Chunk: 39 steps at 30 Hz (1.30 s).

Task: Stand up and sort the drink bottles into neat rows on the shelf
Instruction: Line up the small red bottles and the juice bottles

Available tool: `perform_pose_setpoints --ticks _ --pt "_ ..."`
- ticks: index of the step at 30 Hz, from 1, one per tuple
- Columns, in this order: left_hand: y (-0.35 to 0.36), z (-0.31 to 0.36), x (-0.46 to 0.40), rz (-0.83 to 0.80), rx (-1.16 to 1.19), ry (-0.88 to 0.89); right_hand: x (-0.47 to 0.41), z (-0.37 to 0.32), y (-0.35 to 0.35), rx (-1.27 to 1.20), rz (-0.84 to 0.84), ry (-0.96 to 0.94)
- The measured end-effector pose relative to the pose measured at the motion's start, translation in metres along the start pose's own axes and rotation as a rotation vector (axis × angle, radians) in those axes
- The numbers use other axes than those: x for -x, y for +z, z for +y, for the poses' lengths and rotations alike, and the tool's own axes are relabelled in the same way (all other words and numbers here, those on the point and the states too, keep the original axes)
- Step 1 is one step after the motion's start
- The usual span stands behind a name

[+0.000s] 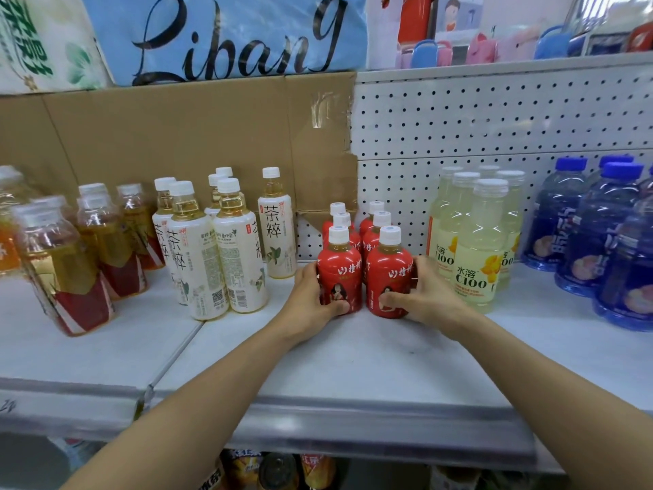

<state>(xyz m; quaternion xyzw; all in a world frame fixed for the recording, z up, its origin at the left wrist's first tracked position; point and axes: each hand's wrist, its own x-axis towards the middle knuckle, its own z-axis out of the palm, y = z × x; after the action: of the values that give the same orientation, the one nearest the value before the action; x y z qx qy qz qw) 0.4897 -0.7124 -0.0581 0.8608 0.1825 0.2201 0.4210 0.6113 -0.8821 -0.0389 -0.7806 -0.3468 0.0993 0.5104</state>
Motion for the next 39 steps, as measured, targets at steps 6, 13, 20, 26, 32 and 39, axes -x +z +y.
perform_pose_setpoints --ticks 6,13,20,26,32,39 --pt "0.004 0.002 -0.003 -0.062 0.072 -0.050 -0.006 0.011 0.012 -0.078 0.007 -0.019" --pt "-0.007 0.019 -0.012 -0.086 0.280 -0.085 -0.012 0.001 0.007 -0.230 -0.071 -0.012" --pt "-0.036 0.053 -0.058 0.014 0.383 -0.125 -0.044 -0.044 -0.018 -0.324 0.084 -0.049" --pt "-0.030 0.049 -0.098 -0.052 0.479 -0.327 -0.097 -0.042 -0.022 -0.292 0.023 0.150" --pt "-0.029 0.042 -0.106 -0.085 0.491 -0.337 -0.123 -0.012 -0.013 -0.330 -0.025 0.192" --pt "-0.025 0.052 -0.068 -0.167 0.515 -0.228 -0.082 -0.039 -0.004 -0.374 0.058 0.152"
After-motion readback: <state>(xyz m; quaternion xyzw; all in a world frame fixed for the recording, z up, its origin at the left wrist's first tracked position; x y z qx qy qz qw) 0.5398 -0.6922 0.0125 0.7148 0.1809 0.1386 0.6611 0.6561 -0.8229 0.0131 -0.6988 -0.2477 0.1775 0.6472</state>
